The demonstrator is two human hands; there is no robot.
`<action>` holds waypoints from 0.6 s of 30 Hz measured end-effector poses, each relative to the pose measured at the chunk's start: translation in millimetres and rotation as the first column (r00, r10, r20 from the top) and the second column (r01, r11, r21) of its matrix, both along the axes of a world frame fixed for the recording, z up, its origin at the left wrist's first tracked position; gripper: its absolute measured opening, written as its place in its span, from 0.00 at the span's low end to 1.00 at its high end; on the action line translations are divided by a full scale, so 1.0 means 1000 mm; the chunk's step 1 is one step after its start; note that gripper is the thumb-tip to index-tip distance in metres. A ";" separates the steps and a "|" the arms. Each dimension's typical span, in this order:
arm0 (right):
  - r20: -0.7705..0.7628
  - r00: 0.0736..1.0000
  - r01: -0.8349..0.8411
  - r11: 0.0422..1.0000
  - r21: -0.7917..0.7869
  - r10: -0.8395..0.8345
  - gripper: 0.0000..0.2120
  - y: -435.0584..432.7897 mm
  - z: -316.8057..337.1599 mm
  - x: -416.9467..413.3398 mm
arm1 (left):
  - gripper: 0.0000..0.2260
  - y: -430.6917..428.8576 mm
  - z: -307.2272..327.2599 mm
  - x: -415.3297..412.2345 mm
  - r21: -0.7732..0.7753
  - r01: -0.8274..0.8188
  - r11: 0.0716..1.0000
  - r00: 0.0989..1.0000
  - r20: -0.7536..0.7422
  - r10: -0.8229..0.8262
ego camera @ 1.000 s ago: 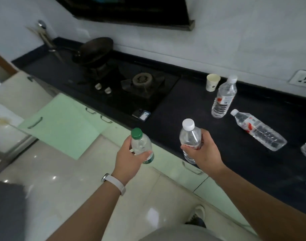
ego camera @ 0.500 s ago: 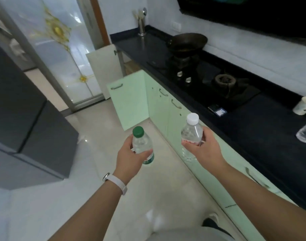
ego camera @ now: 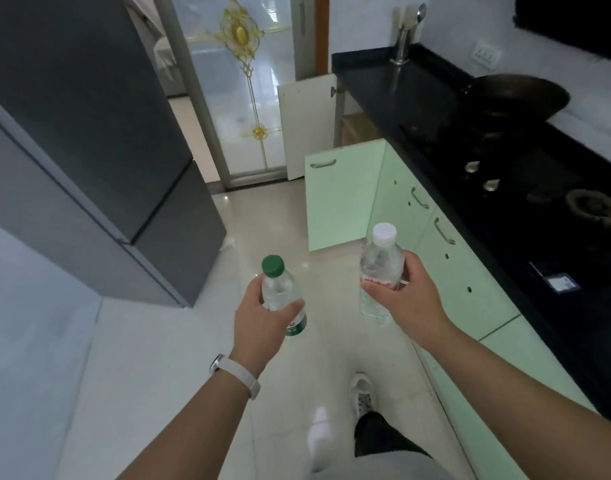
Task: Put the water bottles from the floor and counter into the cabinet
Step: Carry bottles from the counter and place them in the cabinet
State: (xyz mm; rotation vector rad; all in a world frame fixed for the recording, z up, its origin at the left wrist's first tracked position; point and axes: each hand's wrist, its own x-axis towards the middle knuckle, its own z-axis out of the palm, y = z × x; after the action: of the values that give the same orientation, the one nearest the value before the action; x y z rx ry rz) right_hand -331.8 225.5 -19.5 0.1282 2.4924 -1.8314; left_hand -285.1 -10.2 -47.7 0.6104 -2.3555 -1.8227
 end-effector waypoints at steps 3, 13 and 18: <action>0.013 0.999 -0.046 0.999 -0.021 0.047 0.21 -0.009 -0.006 -0.042 | 0.23 -0.006 0.000 -0.028 -0.035 -0.051 0.998 0.998 0.025 0.052; 0.023 0.990 -0.140 0.987 -0.074 0.142 0.23 0.014 0.003 -0.203 | 0.23 0.013 0.020 -0.170 -0.141 -0.118 0.983 0.993 0.014 0.121; 0.010 0.969 -0.245 0.966 -0.078 0.246 0.25 0.015 0.017 -0.267 | 0.22 0.018 0.031 -0.222 -0.129 -0.125 0.984 0.992 -0.036 0.121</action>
State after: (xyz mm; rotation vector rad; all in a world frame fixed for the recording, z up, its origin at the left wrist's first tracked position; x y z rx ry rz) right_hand -598.7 241.0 -2.9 -0.1580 2.2997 -1.8095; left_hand -506.9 8.1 -16.8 0.6923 -2.3404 -1.6005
